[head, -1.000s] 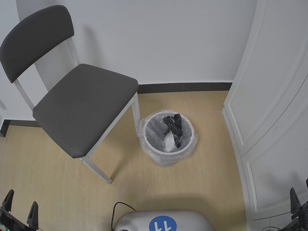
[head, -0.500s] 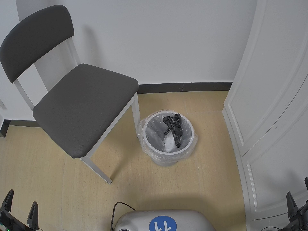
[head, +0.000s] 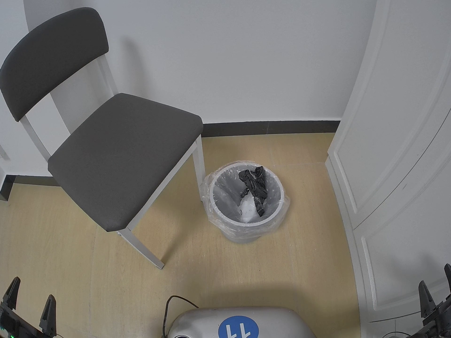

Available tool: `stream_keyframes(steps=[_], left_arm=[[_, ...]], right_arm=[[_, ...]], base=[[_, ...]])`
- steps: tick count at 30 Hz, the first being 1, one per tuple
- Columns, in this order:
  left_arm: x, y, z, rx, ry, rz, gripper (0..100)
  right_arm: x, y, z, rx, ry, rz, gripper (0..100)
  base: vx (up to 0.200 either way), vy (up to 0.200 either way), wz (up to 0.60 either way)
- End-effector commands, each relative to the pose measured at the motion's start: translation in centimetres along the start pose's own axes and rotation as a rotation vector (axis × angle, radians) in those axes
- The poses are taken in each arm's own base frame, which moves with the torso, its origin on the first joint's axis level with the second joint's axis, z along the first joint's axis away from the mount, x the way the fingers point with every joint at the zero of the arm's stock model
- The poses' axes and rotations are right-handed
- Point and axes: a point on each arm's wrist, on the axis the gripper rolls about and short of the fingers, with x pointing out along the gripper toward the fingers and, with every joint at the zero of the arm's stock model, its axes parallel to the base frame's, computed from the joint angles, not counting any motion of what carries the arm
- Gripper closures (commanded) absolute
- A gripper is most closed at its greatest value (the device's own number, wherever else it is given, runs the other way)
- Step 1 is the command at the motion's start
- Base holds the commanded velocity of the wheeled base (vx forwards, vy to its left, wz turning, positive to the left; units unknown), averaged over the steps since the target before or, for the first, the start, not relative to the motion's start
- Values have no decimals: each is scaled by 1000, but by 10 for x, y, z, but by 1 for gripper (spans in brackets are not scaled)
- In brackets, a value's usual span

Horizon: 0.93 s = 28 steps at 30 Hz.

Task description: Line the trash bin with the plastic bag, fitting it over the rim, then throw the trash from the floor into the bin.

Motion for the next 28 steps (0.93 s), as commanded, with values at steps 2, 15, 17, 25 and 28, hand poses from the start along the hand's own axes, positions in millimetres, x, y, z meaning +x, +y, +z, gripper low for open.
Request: stream_keyframes(steps=[2, 15, 17, 25, 28], left_arm=[[0, 0, -5, -1, 3, 0, 0], [0, 0, -5, -2, 3, 0, 0], [0, 0, -5, -2, 3, 0, 0], [0, 0, -5, -2, 3, 0, 0], [0, 0, -5, -2, 3, 0, 0]], right_arm=[[0, -1, -7, -4, 28, -36, 0], [0, -1, -8, 0, 28, -27, 0], [0, -1, -8, 0, 28, -27, 0], [0, -1, -8, 0, 28, -27, 0], [0, -1, -8, 0, 28, -27, 0]], base=[[0, 0, 0], [0, 0, 0], [0, 0, 0], [0, 0, 0], [0, 0, 0]])
